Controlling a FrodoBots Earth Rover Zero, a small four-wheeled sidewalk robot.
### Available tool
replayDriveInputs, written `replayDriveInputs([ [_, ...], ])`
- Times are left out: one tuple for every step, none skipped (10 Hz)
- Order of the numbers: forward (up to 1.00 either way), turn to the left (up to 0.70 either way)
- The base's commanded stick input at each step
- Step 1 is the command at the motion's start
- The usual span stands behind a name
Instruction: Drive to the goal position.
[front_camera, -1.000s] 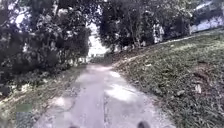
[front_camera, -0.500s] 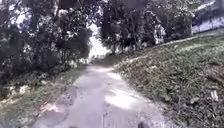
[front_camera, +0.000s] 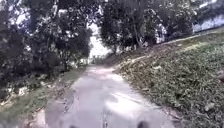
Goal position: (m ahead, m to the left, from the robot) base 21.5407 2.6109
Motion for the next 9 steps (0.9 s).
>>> replayDriveInputs([
  [0.5, 0.0],
  [0.5, 0.0],
  [0.5, 0.0],
  [0.5, 0.0],
  [0.5, 0.0],
  [0.5, 0.0],
  [0.5, 0.0],
  [0.5, 0.0],
  [0.5, 0.0],
])
